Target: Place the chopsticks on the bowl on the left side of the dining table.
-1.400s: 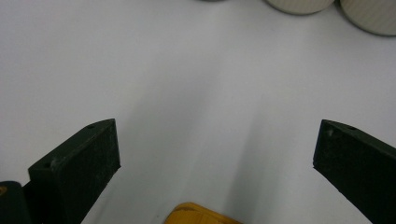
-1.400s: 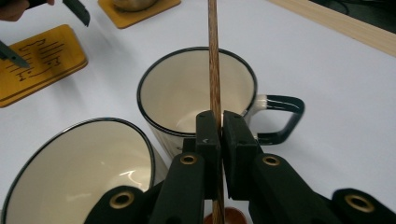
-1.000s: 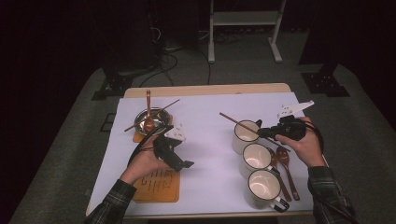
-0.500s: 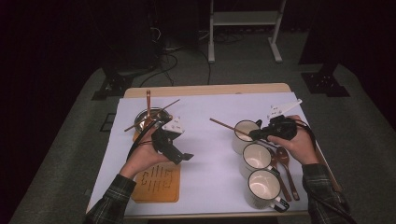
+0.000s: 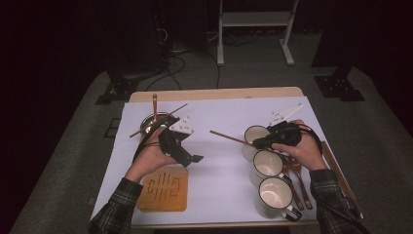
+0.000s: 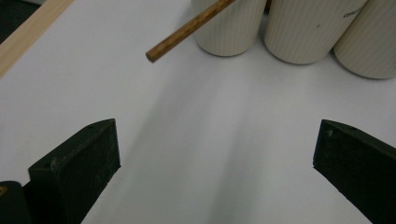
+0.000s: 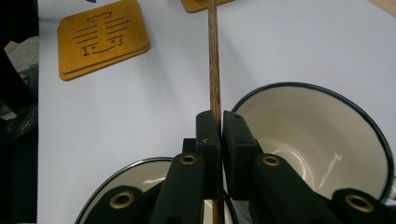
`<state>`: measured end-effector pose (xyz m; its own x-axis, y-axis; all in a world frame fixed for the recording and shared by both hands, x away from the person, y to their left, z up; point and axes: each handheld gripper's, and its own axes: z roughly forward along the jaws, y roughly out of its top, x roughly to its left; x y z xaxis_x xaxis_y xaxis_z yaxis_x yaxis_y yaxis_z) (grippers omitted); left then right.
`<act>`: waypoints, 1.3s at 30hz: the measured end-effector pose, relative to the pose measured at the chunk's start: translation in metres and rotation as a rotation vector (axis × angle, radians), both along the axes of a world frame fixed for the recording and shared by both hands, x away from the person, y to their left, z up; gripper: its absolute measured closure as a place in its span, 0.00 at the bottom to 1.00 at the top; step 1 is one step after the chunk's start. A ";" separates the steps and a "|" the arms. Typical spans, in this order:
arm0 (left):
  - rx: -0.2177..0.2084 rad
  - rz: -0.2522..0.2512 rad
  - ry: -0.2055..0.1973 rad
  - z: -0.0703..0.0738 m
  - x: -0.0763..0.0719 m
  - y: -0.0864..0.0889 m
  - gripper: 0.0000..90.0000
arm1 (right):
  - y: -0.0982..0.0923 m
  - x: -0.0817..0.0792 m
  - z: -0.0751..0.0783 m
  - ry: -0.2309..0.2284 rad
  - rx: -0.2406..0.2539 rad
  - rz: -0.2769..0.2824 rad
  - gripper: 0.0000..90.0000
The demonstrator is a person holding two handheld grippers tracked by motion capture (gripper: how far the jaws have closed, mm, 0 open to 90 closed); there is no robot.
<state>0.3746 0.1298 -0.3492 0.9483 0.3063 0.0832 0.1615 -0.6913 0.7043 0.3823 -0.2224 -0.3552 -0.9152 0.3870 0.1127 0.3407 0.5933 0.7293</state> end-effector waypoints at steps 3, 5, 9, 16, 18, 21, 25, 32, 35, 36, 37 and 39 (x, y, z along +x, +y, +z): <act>-0.002 -0.009 -0.003 0.002 -0.001 -0.002 0.00 | 0.003 0.001 0.000 0.004 -0.005 0.018 0.94; -0.004 -0.016 -0.003 0.003 -0.001 -0.004 0.00 | 0.006 0.001 0.000 0.010 -0.006 0.023 0.94; -0.002 -0.030 -0.003 0.005 -0.002 -0.007 0.00 | 0.010 0.001 0.001 0.015 -0.006 0.046 0.94; 0.005 -0.059 -0.005 0.007 -0.003 -0.017 0.00 | 0.021 0.002 0.003 0.011 -0.012 0.091 0.94; 0.003 -0.066 -0.003 0.008 -0.003 -0.019 0.00 | 0.024 0.002 0.004 0.011 -0.009 0.102 0.94; -0.008 -0.070 0.001 0.008 -0.004 -0.023 0.00 | 0.028 0.003 0.004 0.012 -0.013 0.117 0.94; -0.009 -0.081 -0.001 0.009 -0.004 -0.027 0.00 | 0.032 0.003 0.003 0.018 -0.017 0.131 0.94; 0.010 -0.104 0.001 0.006 -0.004 -0.037 0.00 | 0.038 0.005 0.004 0.020 -0.013 0.147 0.94; -0.002 -0.116 0.005 0.006 -0.003 -0.039 0.04 | 0.041 0.005 0.003 0.028 -0.009 0.162 0.94; 0.004 -0.121 0.003 0.006 -0.003 -0.039 0.05 | 0.042 0.005 0.003 0.029 -0.008 0.167 0.94; 0.006 -0.121 0.004 0.006 -0.003 -0.040 0.05 | 0.043 0.005 0.004 0.032 -0.007 0.168 0.94; 0.009 -0.128 0.000 0.005 -0.003 -0.042 0.05 | 0.046 0.005 0.004 0.031 -0.010 0.180 0.94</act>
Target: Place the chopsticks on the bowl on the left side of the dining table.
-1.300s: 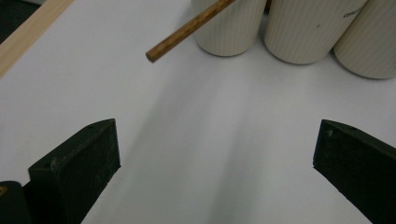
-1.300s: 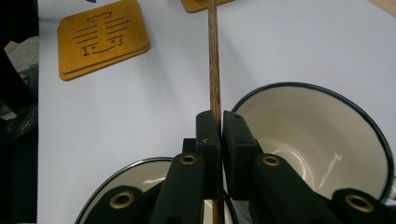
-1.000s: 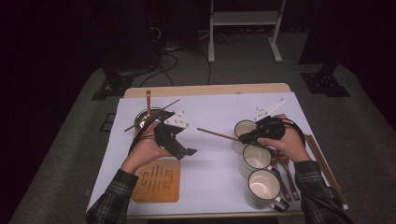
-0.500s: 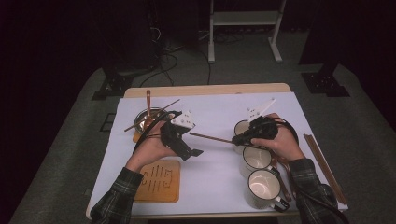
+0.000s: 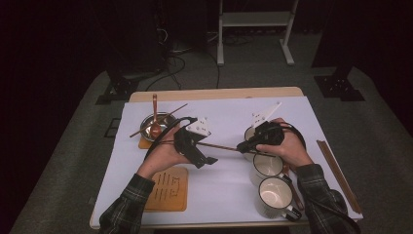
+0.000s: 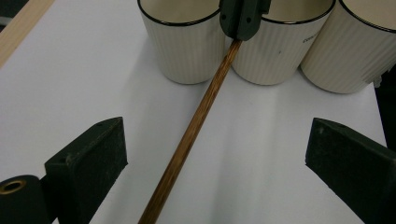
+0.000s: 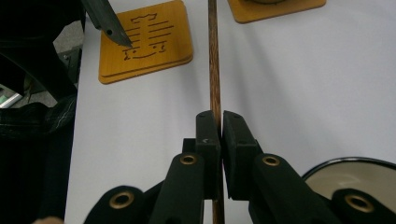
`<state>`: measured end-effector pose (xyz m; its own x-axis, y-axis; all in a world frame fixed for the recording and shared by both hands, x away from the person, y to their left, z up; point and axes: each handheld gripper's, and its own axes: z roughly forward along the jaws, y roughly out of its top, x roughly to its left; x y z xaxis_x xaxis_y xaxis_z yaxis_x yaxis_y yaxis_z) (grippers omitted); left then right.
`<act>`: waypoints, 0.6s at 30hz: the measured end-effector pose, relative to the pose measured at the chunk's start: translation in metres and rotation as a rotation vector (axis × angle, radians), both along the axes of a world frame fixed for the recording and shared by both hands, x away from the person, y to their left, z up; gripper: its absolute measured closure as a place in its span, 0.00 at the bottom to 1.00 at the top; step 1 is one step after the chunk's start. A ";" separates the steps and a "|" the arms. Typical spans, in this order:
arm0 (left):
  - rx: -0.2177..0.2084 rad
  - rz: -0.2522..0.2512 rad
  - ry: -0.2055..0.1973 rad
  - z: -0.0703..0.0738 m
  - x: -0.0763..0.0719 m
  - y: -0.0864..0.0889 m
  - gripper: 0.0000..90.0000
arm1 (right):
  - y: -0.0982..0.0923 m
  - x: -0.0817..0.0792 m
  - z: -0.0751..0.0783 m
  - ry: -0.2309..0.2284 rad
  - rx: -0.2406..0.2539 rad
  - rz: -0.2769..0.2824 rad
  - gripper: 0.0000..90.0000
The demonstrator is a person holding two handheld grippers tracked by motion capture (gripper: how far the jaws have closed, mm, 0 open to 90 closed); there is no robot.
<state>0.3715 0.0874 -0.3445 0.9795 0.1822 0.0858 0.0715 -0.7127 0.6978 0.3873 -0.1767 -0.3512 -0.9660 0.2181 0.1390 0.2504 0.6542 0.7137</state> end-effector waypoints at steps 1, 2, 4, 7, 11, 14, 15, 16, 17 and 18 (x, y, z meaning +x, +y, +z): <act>0.000 -0.003 0.000 0.000 0.000 -0.001 0.06 | 0.001 0.000 0.000 -0.001 0.000 0.004 0.94; 0.000 -0.004 0.000 -0.001 -0.001 -0.002 0.06 | 0.002 0.000 0.000 -0.003 0.000 0.011 0.94; 0.000 -0.005 -0.012 -0.002 -0.001 -0.004 0.07 | 0.006 0.000 0.001 -0.005 -0.003 0.025 0.94; 0.003 -0.012 -0.003 -0.004 -0.001 -0.004 0.11 | 0.010 -0.001 0.002 -0.007 -0.009 0.036 0.94; -0.002 -0.023 0.011 -0.005 -0.001 -0.004 0.18 | 0.016 -0.001 0.004 -0.008 -0.012 0.054 0.94; -0.004 -0.028 0.027 -0.006 -0.001 -0.004 0.25 | 0.019 -0.001 0.004 -0.003 -0.014 0.066 0.94; 0.002 -0.030 0.023 -0.006 -0.001 -0.004 0.26 | 0.020 -0.001 0.004 -0.006 -0.012 0.073 0.94; 0.003 -0.032 0.026 -0.007 0.000 -0.004 0.26 | 0.022 -0.001 0.004 -0.001 -0.009 0.075 0.94; 0.005 -0.037 0.031 -0.007 0.000 -0.004 0.28 | 0.023 0.000 0.004 -0.004 -0.011 0.084 0.94; 0.006 -0.043 0.034 -0.008 -0.001 -0.004 0.31 | 0.023 0.000 0.004 -0.002 -0.013 0.083 0.94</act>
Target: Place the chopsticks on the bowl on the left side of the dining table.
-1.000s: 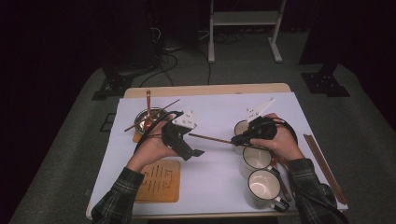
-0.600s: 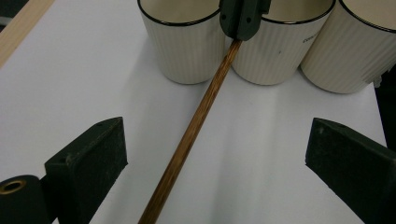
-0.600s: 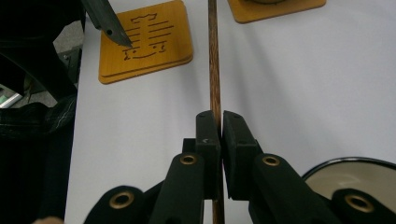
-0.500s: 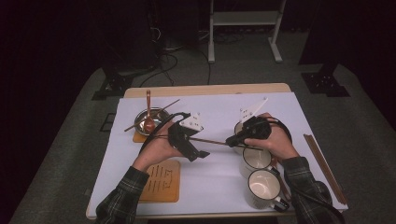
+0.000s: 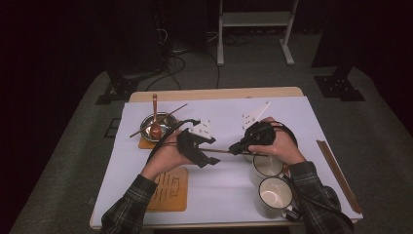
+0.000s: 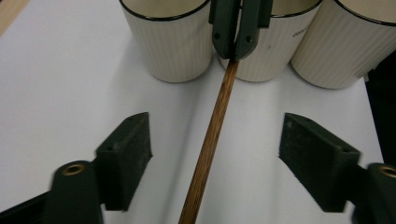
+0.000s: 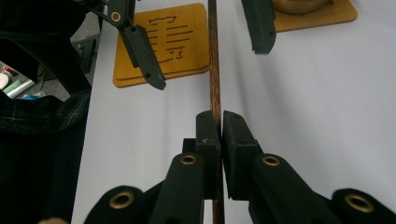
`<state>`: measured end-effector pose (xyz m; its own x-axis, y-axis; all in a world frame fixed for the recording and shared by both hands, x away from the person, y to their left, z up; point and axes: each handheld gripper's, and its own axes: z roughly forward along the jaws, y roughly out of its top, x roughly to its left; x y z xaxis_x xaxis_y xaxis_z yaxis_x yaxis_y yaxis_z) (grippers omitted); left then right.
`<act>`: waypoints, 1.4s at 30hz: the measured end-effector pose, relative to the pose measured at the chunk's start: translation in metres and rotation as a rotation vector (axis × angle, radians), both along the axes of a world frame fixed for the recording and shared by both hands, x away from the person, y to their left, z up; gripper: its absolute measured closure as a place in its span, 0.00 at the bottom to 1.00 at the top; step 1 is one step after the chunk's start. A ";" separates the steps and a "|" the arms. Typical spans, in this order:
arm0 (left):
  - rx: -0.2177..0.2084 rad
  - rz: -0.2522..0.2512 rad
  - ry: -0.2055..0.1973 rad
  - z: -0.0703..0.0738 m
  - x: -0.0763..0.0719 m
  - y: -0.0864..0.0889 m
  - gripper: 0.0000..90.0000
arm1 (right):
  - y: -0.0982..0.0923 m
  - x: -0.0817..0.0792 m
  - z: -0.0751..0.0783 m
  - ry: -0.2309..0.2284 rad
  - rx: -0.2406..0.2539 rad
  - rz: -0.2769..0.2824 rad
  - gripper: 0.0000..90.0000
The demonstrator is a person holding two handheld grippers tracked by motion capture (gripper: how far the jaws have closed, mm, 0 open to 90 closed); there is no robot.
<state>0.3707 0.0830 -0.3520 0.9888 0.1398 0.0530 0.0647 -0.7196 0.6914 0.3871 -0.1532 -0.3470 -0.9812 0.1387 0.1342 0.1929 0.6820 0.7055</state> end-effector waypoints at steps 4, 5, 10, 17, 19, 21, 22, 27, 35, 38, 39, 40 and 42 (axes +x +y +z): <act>0.004 -0.008 0.003 0.000 -0.001 0.000 0.41 | 0.004 0.001 0.000 0.001 0.002 0.017 0.94; 0.001 -0.009 0.008 0.000 -0.001 0.000 0.43 | 0.005 0.001 0.001 0.004 -0.001 0.021 0.94; 0.007 -0.020 0.028 0.000 -0.001 0.001 0.56 | 0.009 0.001 0.001 0.002 0.004 0.047 0.94; 0.020 -0.035 0.049 0.000 -0.001 0.000 0.67 | 0.009 0.000 0.000 0.017 0.005 0.054 0.94; 0.020 -0.035 0.058 0.000 -0.001 0.000 0.70 | 0.009 0.000 0.000 0.014 0.007 0.060 0.94; 0.017 -0.039 0.067 -0.001 -0.001 0.000 0.74 | 0.009 0.000 0.000 0.017 0.011 0.067 0.94; 0.018 -0.043 0.068 0.000 0.000 0.000 0.75 | 0.009 0.000 0.000 0.016 0.009 0.069 0.94; 0.015 -0.051 0.089 -0.001 0.000 -0.001 0.78 | 0.010 -0.001 0.000 0.024 0.012 0.077 0.94; 0.018 -0.057 0.115 -0.002 0.000 -0.002 0.86 | 0.011 -0.002 0.001 0.028 0.011 0.091 0.94; 0.022 -0.057 0.125 -0.003 0.000 -0.002 0.88 | 0.012 -0.002 0.001 0.030 0.012 0.096 0.94; 0.025 -0.058 0.125 -0.003 0.001 -0.002 0.88 | 0.012 -0.002 0.001 0.028 0.010 0.096 0.94; 0.027 -0.057 0.124 -0.003 0.001 -0.002 0.89 | 0.012 -0.002 0.000 0.028 0.009 0.097 0.94; 0.028 -0.054 0.128 -0.003 0.001 -0.002 0.90 | 0.012 -0.002 0.000 0.031 0.007 0.097 0.94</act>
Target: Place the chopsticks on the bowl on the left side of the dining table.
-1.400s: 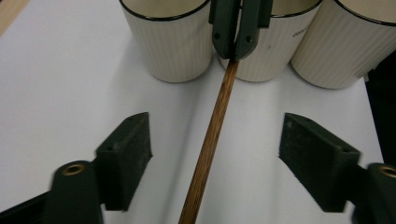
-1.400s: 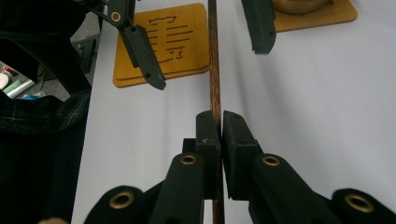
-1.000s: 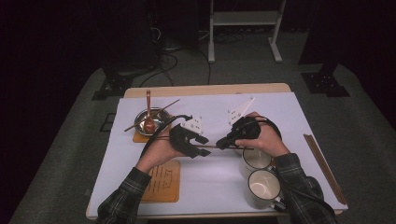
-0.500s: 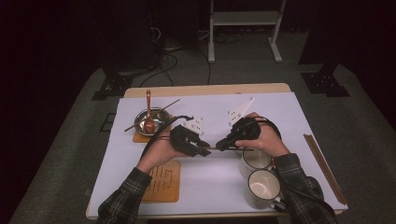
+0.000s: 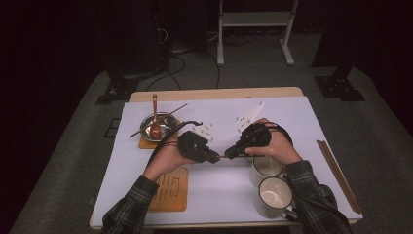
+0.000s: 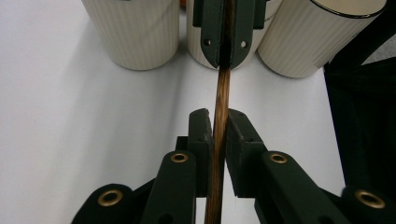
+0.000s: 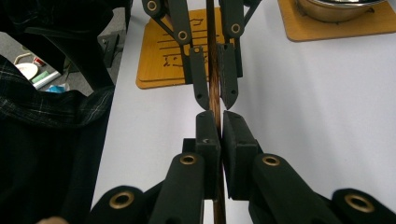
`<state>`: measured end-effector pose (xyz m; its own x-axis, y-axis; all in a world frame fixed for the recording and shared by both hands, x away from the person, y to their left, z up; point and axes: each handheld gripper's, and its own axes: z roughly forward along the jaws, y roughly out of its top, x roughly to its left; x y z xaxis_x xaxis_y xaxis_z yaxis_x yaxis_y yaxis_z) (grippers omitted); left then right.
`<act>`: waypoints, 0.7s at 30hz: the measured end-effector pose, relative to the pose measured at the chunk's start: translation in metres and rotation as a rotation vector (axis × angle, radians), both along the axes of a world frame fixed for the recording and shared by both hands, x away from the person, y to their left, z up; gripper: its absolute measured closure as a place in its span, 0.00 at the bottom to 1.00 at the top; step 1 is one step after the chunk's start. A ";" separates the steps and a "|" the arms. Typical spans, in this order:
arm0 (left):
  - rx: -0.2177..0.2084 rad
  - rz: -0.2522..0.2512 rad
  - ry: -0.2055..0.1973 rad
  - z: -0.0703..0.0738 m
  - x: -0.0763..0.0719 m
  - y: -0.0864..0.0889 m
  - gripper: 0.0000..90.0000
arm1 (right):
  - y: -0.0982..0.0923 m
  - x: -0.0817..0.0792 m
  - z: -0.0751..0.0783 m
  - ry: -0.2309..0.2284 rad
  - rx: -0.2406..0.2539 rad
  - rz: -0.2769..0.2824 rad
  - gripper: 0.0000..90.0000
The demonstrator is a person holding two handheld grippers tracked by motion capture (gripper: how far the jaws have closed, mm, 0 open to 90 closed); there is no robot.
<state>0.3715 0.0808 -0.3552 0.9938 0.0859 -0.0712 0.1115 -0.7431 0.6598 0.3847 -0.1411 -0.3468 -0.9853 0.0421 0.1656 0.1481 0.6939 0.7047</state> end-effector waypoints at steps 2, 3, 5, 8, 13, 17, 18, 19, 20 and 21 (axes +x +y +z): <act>0.000 0.000 0.002 0.000 0.000 0.000 0.90 | 0.000 0.000 0.000 -0.001 0.001 0.001 0.94; -0.002 0.003 0.007 0.000 0.000 0.000 0.90 | 0.000 0.000 0.000 -0.001 0.000 0.001 0.94; -0.006 0.005 0.018 -0.001 0.001 0.000 0.91 | 0.000 0.000 0.000 -0.010 0.001 -0.003 0.94; -0.006 0.013 0.023 -0.001 0.001 0.000 0.93 | -0.001 0.001 -0.001 -0.018 0.008 -0.013 0.85; -0.003 0.021 0.022 0.000 0.002 0.002 0.93 | -0.002 0.001 -0.001 -0.027 0.009 -0.037 0.71; 0.001 0.023 0.027 0.000 0.002 0.002 0.93 | -0.002 0.002 0.000 -0.044 0.014 -0.050 0.64; 0.001 0.024 0.025 0.000 0.002 0.003 0.93 | -0.003 0.001 0.000 -0.047 0.016 -0.054 0.63; -0.001 0.027 0.026 0.000 0.003 0.003 0.93 | -0.003 0.001 0.000 -0.047 0.015 -0.059 0.61; -0.001 0.027 0.024 0.000 0.003 0.005 0.93 | -0.004 0.001 0.001 -0.055 0.017 -0.064 0.60; -0.005 0.032 0.027 -0.001 0.003 0.005 0.93 | -0.005 0.001 0.001 -0.060 0.025 -0.072 0.58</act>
